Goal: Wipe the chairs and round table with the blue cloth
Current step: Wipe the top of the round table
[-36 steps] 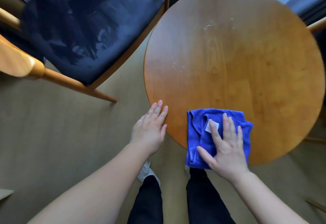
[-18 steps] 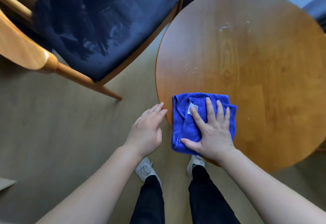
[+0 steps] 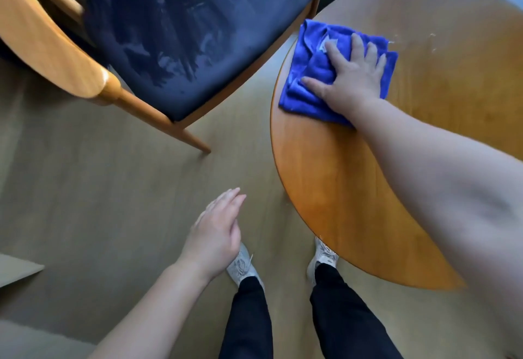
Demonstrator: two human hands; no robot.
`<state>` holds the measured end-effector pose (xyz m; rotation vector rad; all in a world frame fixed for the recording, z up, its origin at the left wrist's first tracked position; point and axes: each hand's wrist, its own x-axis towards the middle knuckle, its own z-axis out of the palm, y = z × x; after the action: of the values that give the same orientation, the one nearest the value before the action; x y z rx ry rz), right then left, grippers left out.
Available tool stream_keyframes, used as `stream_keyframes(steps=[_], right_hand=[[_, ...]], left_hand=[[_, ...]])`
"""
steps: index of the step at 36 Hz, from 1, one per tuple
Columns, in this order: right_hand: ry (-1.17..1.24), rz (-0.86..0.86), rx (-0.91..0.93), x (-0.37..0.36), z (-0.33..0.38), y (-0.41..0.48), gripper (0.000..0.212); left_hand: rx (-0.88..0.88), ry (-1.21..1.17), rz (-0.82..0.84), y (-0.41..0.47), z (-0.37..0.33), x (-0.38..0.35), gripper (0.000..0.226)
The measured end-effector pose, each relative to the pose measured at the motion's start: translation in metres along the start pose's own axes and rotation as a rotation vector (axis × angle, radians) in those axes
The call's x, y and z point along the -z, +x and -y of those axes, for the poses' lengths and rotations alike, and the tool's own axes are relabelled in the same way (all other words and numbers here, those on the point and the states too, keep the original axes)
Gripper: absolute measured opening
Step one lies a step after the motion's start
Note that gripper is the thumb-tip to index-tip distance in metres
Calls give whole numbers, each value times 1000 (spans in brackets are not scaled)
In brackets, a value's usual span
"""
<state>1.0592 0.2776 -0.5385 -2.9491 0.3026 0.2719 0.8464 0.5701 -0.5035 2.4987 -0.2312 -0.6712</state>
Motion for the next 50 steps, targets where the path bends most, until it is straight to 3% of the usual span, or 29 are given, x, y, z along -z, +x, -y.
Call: stream_keyframes(steps=[8, 13, 22, 30, 39, 50], right_hand=[[-41, 33, 76, -3, -2, -35, 89], [-3, 54, 267, -12, -18, -129, 87], [-1, 54, 447, -39, -52, -281, 96], [58, 29, 383, -26, -4, -209, 73], [-14, 42, 325, -16, 48, -78, 79], [-5, -44, 277, -1, 45, 28, 74]], left_hand=[[3, -22, -13, 14, -7, 4, 50], [-15, -30, -49, 29, -12, 11, 50], [-45, -14, -43, 39, -15, 20, 50], [-57, -6, -98, 47, -14, 29, 50], [-54, 54, -123, 60, -15, 40, 50], [-107, 109, -167, 110, -59, 35, 42]])
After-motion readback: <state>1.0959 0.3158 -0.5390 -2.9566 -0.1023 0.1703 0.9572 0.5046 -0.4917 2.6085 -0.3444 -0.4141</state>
